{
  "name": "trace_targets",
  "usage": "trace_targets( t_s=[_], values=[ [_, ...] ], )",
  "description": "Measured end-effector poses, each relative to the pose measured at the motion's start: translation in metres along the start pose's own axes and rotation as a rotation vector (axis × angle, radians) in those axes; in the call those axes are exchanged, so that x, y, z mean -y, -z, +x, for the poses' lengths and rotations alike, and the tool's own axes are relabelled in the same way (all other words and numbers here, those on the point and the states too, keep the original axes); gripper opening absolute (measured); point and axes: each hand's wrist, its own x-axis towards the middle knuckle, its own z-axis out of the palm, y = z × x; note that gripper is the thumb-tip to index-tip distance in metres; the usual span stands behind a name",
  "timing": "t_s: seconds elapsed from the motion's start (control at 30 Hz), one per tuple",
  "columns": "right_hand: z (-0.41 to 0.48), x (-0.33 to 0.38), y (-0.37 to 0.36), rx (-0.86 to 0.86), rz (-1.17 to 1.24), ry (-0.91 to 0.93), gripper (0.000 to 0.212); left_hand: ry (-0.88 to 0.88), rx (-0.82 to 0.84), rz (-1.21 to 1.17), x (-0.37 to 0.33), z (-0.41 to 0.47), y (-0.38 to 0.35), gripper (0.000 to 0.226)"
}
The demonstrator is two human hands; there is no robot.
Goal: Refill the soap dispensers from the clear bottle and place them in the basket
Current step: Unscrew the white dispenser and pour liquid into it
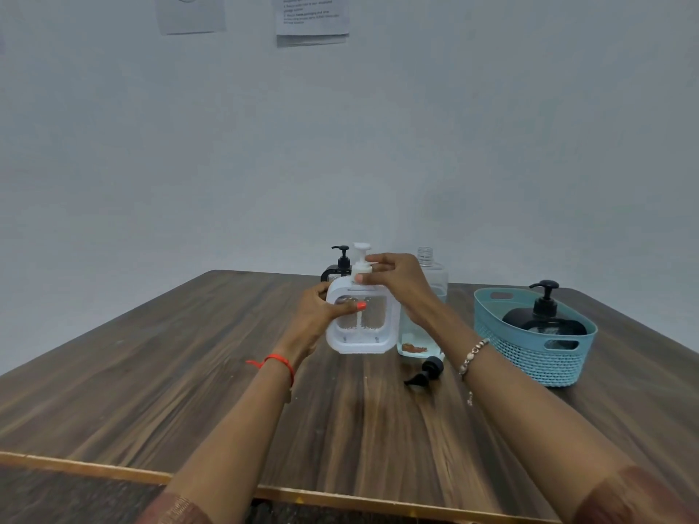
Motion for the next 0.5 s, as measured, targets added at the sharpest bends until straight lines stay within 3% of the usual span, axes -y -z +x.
trace_targets(
  t_s=[0.1,0.27,0.5],
  values=[
    [0.001,0.002,0.001,0.053,0.026,-0.005,0.041,0.01,-0.011,-0.013,0.001,0.0,0.001,0.049],
    [-0.002,-0.002,-0.01,-0.005,-0.284,0.059,0.039,0.008,-0.009,-0.019,0.005,0.0,0.001,0.049],
    [0.002,0.001,-0.012,0.021,-0.186,0.026,0.029,0.001,-0.002,-0.019,0.002,-0.001,0.005,0.048]
  ],
)
